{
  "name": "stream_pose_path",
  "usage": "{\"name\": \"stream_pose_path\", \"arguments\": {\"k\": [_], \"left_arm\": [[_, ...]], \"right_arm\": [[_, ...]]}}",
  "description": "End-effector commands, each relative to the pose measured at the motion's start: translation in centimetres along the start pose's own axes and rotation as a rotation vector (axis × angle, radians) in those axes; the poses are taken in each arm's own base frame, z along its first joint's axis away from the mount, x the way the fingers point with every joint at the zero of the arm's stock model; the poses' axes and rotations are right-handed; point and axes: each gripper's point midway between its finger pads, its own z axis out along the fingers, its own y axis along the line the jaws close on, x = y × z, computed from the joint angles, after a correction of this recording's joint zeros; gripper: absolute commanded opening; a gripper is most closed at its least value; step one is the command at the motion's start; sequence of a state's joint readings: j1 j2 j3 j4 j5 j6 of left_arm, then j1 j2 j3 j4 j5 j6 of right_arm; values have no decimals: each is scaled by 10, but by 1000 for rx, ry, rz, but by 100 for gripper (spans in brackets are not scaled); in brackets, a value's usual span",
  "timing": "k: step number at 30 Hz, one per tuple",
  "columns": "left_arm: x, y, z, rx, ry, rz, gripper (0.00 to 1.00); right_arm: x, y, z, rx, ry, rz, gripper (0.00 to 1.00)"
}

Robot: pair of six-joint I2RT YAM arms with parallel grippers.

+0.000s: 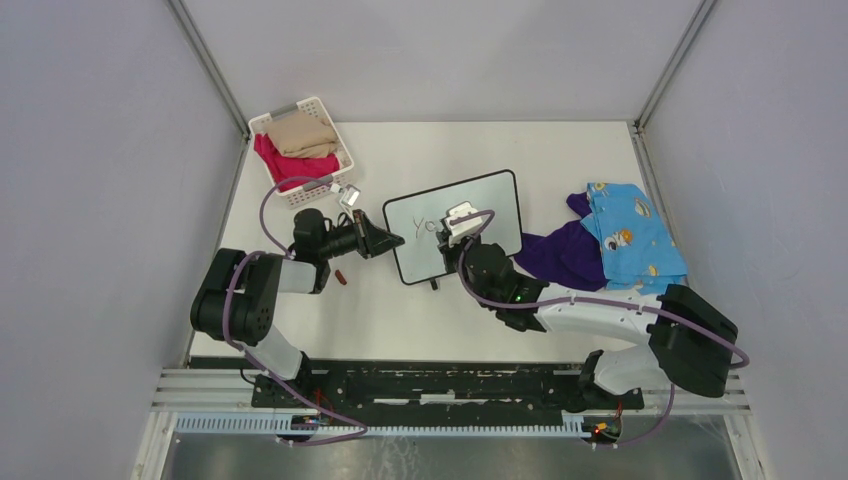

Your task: Write a sentence on the whiteboard

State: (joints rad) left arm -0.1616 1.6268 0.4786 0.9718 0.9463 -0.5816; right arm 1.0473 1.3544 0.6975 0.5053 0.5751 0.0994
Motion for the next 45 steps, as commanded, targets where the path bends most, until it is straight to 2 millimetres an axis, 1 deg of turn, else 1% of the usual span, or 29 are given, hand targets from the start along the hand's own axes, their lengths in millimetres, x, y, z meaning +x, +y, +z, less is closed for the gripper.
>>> {"name": "stream_pose_path", "arguments": {"k": [1,5,7,13,17,26,36,45], "left_arm": [[6,10,1,-37,20,-6,14],[6,10,1,-38,21,-6,14],[7,10,1,-39,24,-7,14],[7,11,1,-42,26,-7,13],[8,11,1,-44,29,-7,13],[10,11,2,-46,41,-5,13],[11,12,2,-49,47,-9,12],[12,14,2,-54,51,-12,11]], "right_arm": [[-15,7,5,-24,-34,22,0],[-10,8,3,-33,-27,24,0],[-11,3,0,-20,-34,35,0],[-26,-13,-13,22,-90,49,0],[-29,-20,-12,38,-96,42,0],[-34,-20,-2,30,-93,30,0],[-20,-22,1,31,-62,22,0],[1,-27,-7,34,-27,19,0]]}}
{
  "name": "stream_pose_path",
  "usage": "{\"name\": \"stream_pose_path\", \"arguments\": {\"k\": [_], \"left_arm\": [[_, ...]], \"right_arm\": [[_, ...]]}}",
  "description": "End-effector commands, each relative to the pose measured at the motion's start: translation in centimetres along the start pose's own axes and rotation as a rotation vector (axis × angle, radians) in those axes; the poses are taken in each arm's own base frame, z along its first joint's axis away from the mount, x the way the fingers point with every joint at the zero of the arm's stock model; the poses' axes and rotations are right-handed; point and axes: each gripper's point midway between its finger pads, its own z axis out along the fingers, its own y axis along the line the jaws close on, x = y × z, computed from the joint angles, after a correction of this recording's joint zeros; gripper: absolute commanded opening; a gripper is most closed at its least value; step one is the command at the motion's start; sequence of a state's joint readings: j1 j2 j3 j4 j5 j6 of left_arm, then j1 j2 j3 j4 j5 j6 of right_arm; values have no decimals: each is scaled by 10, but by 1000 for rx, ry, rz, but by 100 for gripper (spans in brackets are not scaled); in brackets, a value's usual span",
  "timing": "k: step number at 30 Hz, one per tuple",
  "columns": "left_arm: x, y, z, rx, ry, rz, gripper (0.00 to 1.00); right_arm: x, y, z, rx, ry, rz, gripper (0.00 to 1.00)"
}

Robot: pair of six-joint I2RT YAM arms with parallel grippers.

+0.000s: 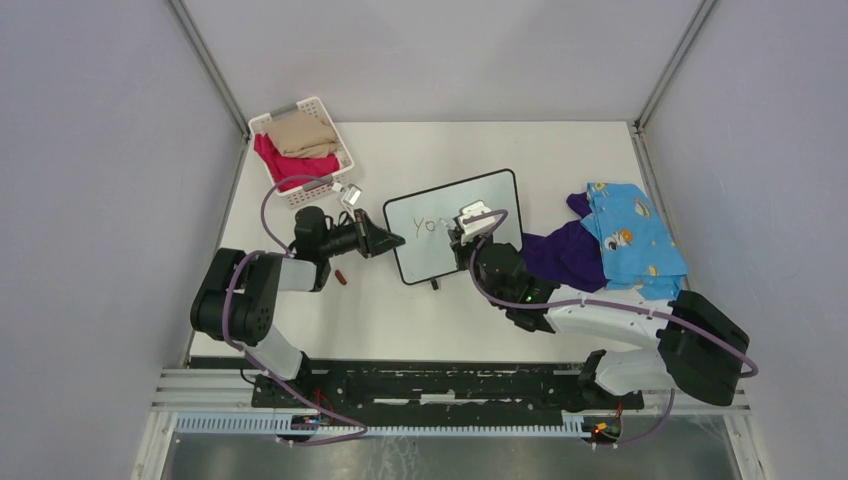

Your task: Write a sentence on the whiteboard

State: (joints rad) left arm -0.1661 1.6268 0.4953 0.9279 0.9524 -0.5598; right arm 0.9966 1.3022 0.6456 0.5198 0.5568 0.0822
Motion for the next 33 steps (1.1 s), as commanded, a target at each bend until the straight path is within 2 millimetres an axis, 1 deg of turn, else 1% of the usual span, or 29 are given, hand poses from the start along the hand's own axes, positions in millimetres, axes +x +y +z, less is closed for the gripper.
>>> {"name": "stream_pose_path", "arguments": {"k": [1,6,12,19,33], "left_arm": [[11,13,1,-54,31,-12,11],[10,13,1,-55,32,-13,10],[11,13,1,-55,36,-13,10],[13,13,2,-55,46,-15,9],[17,13,4,-54,66,-13,8]], "right_arm": [[1,-5,-4,6,-14,21,0],[8,-11,-9,18,-3,12,0],[8,-21,-11,48,-6,12,0],[-3,-28,-6,66,-23,7,0],[-26,-22,6,55,-60,14,0]]}}
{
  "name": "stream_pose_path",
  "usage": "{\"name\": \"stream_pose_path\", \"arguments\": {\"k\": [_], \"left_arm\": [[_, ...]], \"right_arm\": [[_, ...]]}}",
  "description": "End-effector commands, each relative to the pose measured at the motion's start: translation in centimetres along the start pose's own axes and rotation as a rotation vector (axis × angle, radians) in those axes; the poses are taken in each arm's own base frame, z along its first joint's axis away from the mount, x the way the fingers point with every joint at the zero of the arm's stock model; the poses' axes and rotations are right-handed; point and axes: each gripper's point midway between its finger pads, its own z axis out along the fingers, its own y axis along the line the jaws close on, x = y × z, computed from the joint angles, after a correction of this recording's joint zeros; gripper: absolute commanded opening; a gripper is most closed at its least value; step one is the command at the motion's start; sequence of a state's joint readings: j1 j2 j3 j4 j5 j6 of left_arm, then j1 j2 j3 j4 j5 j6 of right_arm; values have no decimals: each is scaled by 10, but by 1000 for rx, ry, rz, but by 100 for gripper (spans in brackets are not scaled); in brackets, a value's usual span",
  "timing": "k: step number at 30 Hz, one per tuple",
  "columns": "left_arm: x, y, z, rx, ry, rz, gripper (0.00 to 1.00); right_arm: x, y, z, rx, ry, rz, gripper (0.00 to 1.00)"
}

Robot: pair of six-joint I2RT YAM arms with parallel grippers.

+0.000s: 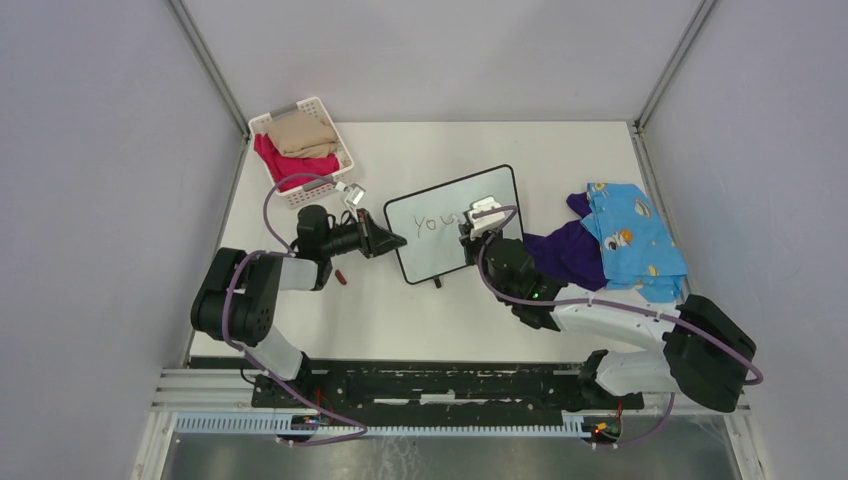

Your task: Write a sentence on the whiteboard

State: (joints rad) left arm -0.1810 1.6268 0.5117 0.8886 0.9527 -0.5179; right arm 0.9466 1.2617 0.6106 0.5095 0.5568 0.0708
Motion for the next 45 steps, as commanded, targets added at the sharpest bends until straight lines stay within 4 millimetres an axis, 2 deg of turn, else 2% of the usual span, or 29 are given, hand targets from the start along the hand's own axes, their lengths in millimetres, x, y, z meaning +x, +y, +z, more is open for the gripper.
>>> {"name": "stream_pose_path", "arguments": {"k": [1,7,11,17,21,28,45], "left_arm": [[15,13,0,-58,45,-39,8],[14,13,0,-60,46,-37,8],[15,14,0,-63,47,-37,8],[14,14,0,-66,46,-33,8],[14,14,0,-65,46,-33,8],[15,14,0,-67,52,-33,8],[19,15,2,-76,74,-25,8]], "right_arm": [[-32,3,9,6,-67,24,0],[-37,5,12,2,-72,24,0],[-39,1,5,1,-82,43,0],[-39,-19,-8,46,-103,63,0],[-40,-31,-6,74,-104,68,0],[-40,-39,2,103,-99,76,0],[-39,-32,12,78,-94,70,0]]}}
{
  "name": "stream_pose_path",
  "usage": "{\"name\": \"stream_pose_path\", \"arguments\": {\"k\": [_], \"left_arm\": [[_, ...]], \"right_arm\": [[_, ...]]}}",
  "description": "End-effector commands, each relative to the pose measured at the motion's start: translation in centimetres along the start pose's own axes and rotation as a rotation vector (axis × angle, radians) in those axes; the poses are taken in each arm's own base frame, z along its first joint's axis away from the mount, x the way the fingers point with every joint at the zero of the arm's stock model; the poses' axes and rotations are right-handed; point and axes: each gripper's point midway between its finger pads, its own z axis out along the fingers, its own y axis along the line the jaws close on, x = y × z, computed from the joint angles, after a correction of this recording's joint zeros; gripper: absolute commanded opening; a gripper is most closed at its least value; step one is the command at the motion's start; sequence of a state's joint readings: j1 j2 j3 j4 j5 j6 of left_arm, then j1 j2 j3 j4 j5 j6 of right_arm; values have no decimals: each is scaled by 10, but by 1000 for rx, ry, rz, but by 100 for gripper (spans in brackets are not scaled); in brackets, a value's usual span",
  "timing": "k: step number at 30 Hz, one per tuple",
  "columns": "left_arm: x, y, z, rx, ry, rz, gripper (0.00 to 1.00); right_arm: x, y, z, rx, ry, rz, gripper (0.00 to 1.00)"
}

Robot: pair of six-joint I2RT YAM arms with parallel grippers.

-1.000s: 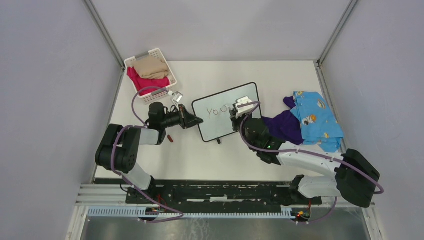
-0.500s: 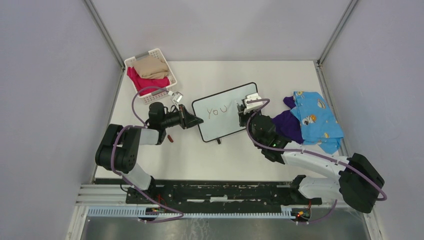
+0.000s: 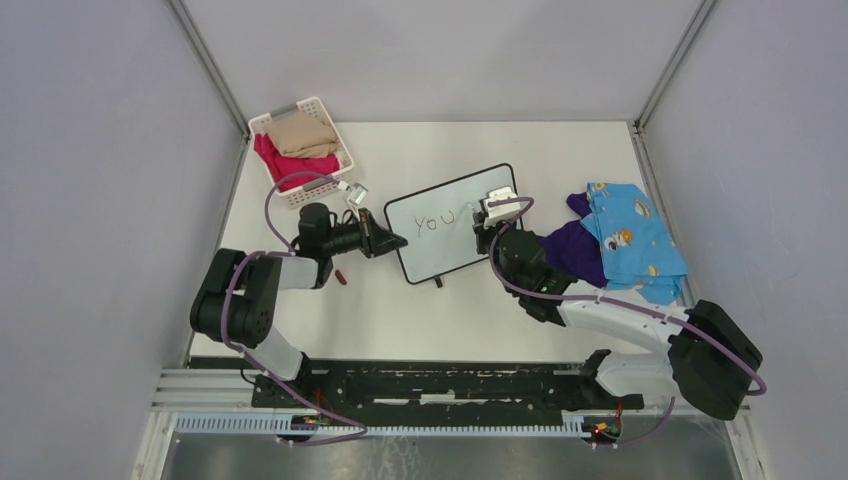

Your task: Write a sentence on the whiteboard

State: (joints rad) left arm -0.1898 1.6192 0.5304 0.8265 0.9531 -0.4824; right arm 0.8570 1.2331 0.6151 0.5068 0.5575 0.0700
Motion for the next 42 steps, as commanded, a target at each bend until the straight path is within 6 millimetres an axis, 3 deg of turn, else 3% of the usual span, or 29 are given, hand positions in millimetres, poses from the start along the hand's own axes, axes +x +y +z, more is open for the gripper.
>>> {"name": "stream_pose_path", "arguments": {"k": [1,14,21,32,42], "left_arm": [[17,15,0,-72,51,-30,8],[19,16,1,-81,63,-29,7],[20,16,1,-84,67,-28,7],[20,17,1,-88,71,-24,6],[22,17,1,-88,75,-27,6]], "right_arm": [[-27,6,5,-15,-69,47,0],[10,6,-9,-58,1,29,0],[24,-7,-16,-14,29,16,0],[-7,-27,-21,63,-70,64,0],[-19,-20,-6,42,-70,58,0]]}}
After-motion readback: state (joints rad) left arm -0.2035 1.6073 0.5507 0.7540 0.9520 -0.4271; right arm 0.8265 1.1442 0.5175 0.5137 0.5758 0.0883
